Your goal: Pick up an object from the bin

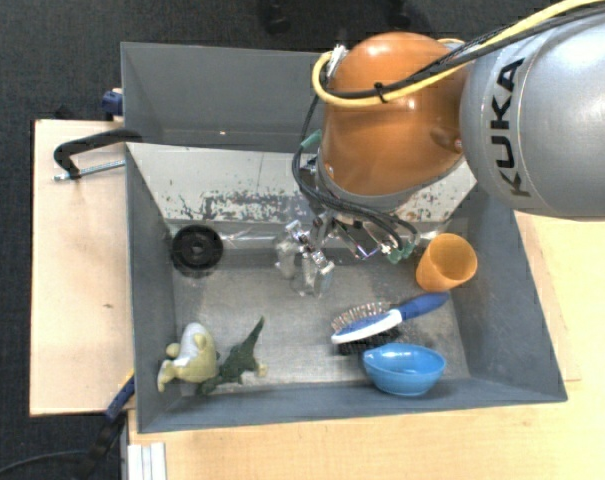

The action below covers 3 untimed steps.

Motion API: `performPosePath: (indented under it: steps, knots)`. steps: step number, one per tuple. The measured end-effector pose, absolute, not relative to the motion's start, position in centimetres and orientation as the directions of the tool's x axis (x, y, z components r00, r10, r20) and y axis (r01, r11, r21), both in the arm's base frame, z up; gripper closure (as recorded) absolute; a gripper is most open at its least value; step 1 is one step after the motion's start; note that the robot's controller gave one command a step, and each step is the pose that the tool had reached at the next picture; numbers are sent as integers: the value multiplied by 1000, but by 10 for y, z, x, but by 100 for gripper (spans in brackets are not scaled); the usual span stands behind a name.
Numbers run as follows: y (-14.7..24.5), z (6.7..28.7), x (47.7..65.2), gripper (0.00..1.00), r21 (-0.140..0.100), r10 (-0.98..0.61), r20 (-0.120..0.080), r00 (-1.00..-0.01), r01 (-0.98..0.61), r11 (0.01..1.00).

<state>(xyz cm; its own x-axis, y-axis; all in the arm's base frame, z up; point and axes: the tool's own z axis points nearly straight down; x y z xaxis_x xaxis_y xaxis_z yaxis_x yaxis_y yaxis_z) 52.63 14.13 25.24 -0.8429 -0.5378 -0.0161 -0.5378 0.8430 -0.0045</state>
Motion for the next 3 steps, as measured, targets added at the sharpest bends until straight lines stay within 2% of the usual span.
performPosePath:
  steps: [1,2,3]
  knots:
    - [141,247,525,0,0,-537,-7,-843,-537,843]
    - [180,166,500,0,5,-566,5,-825,-566,825]
    - [230,67,495,0,3,-619,2,-785,-619,785]
